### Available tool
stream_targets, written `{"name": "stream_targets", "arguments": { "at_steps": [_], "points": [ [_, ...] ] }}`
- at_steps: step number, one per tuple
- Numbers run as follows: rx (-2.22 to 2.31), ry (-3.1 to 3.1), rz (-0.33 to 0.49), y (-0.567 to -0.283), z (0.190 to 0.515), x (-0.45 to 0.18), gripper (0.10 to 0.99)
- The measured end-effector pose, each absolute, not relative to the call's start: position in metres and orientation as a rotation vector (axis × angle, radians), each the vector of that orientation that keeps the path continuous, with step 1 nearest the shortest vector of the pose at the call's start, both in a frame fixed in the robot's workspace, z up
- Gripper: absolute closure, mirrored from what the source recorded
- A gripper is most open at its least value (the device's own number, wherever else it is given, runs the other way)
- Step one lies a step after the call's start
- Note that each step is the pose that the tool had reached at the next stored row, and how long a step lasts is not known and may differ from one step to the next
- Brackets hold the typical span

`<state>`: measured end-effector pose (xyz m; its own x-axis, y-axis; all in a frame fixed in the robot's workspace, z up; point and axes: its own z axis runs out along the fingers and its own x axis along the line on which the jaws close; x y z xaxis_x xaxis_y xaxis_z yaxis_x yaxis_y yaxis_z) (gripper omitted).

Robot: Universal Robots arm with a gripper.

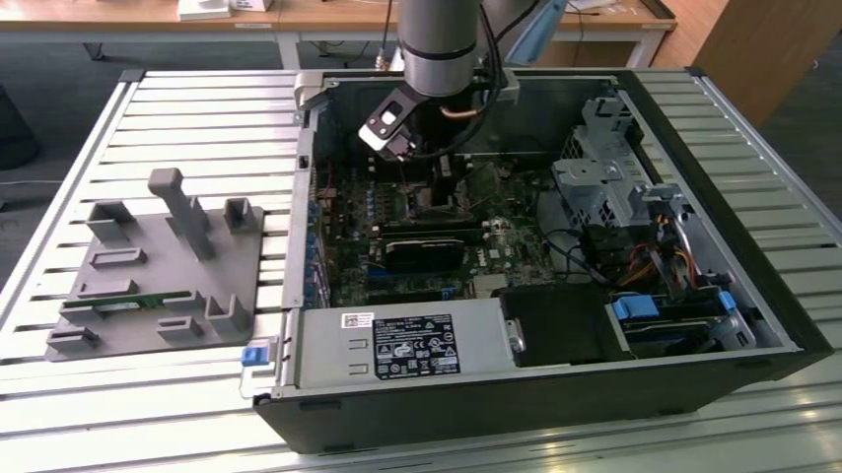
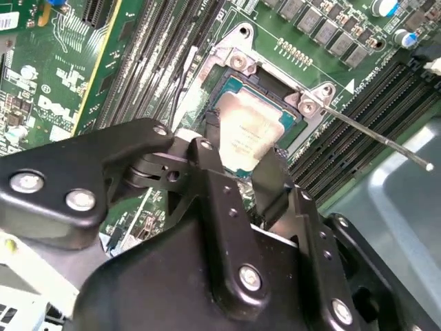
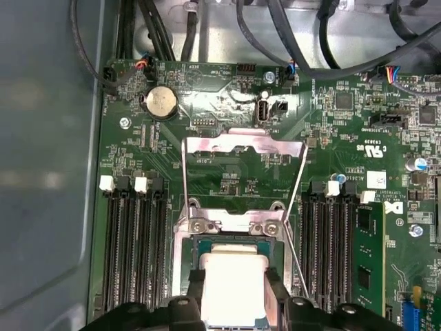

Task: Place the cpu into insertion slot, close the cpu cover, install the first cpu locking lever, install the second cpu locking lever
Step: 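Place the cpu into insertion slot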

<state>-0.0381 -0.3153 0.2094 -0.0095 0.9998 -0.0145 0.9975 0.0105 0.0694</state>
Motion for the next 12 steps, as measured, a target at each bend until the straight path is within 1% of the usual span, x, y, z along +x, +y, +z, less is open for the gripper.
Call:
{"name": "stream_targets", "arguments": {
  "at_steps": [2,5,6,8,9,10,12],
  "points": [
    [2.172,2.194,0.053,-0.3153,0.2104,-0.0363,0.639],
    [2.174,2.196,0.047,-0.3154,0.2133,-0.0356,0.82],
    [2.175,2.196,0.047,-0.3153,0.2142,-0.0355,0.82],
    [2.174,2.197,0.047,-0.3153,0.2153,-0.0355,0.937],
    [2.175,2.197,0.047,-0.3153,0.2155,-0.0355,0.937],
    [2.175,2.197,0.047,-0.3153,0.2157,-0.0355,0.98],
    [2.175,2.197,0.045,-0.3154,0.2166,-0.0355,0.98]
  ]
}}
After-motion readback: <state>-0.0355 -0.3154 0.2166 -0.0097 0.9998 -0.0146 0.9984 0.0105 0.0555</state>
